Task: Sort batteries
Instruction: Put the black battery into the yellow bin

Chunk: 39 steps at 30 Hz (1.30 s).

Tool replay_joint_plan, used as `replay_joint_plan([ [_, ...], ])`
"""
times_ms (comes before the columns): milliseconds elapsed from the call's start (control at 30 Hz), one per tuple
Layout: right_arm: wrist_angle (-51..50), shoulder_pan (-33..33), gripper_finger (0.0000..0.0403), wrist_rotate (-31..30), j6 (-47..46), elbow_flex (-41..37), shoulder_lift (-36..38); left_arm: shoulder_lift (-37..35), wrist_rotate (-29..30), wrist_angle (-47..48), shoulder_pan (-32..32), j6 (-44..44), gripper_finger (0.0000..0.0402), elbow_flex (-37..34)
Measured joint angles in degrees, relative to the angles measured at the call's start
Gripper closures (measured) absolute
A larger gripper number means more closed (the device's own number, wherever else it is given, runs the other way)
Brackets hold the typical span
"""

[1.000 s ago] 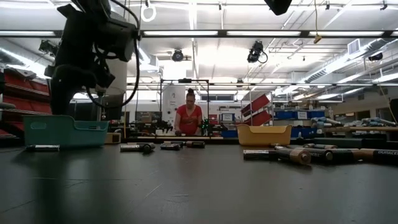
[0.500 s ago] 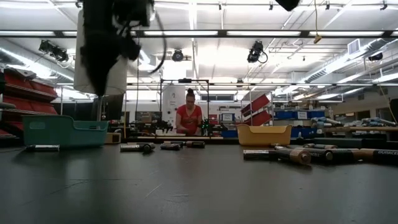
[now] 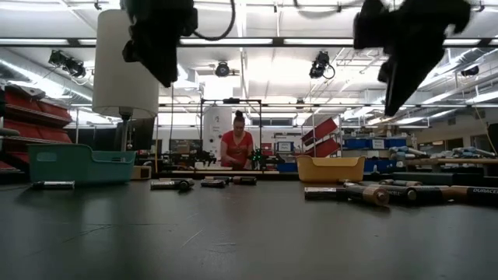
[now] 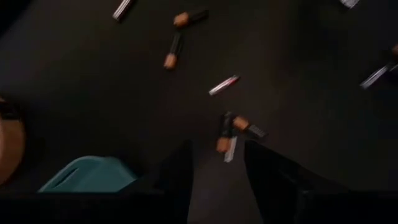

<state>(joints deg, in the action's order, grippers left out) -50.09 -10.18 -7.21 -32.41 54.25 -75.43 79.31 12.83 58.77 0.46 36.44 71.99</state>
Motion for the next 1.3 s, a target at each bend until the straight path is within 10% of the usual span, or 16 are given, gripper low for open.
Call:
replay_joint_plan([
  [567,3.4,24.1,0.0151,12.0,-4.5,-8.8,-4.6,1.0,1.5,-9.1,-0.5,4.6,0.0245,0.0],
  [1300,12.2,14.3,0.0148,5.3,-33.4,-8.8,-13.6,1.0,0.1,-8.9,-0.5,4.1,0.0245,0.0],
])
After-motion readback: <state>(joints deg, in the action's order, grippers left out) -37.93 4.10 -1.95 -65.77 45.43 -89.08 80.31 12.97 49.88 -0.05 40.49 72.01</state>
